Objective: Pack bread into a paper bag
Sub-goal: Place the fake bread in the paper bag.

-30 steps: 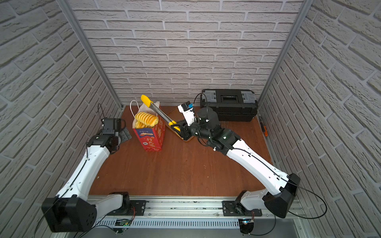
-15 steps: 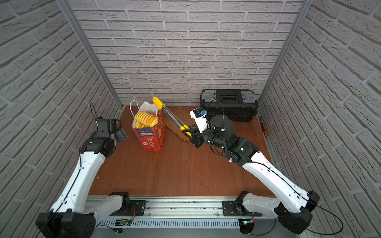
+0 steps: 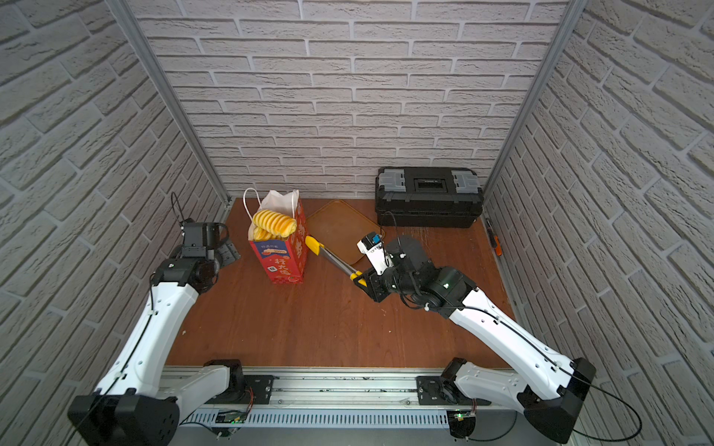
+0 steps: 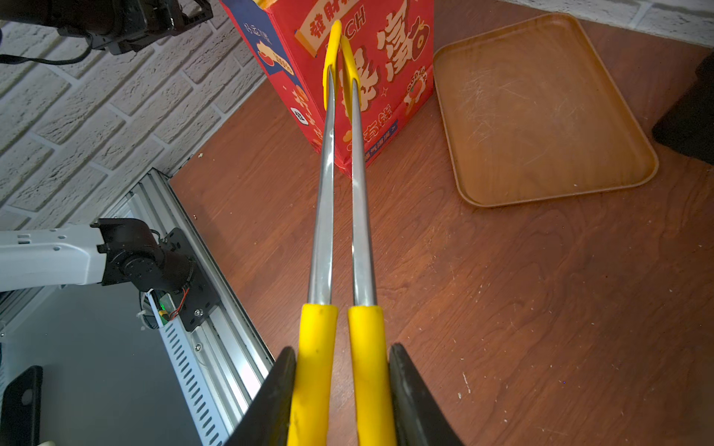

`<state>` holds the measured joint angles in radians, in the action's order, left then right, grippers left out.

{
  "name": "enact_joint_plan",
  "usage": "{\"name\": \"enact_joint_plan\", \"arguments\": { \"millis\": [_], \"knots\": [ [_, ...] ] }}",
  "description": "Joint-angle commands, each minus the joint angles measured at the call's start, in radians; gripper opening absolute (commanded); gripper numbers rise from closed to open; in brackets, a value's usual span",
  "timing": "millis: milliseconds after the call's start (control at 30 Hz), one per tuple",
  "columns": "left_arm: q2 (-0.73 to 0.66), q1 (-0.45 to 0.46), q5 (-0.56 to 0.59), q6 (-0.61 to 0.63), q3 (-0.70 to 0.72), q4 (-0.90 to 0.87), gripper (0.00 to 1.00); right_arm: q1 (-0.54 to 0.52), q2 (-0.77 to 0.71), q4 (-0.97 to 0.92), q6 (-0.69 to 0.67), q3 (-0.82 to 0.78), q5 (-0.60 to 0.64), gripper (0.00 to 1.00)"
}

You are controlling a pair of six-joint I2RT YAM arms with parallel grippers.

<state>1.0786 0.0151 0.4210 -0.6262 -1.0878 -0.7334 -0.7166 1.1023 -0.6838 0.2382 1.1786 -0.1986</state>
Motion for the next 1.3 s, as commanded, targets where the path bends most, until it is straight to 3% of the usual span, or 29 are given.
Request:
{"name": "enact_joint_plan", "arguments": {
  "millis": [0, 467, 867, 1267],
  "knots": [
    [-0.002, 0.005, 0.001, -0.01, 0.0, 0.012, 0.86, -0.007, -0.006, 0.092, 0.014, 0.037, -0.06, 0.03],
    [0.015, 0.005, 0.002, -0.011, 0.014, 0.023, 0.88, -0.017, -0.002, 0.144, -0.013, 0.1, -0.109, 0.02],
    [0.029, 0.005, 0.002, -0.006, 0.011, 0.02, 0.88, -0.018, 0.123, 0.167, -0.093, 0.171, -0.1, 0.03],
    [0.05, 0.006, -0.003, -0.014, 0.014, 0.035, 0.88, -0.018, 0.054, 0.21, -0.104, 0.16, -0.068, 0.02]
  ]
}}
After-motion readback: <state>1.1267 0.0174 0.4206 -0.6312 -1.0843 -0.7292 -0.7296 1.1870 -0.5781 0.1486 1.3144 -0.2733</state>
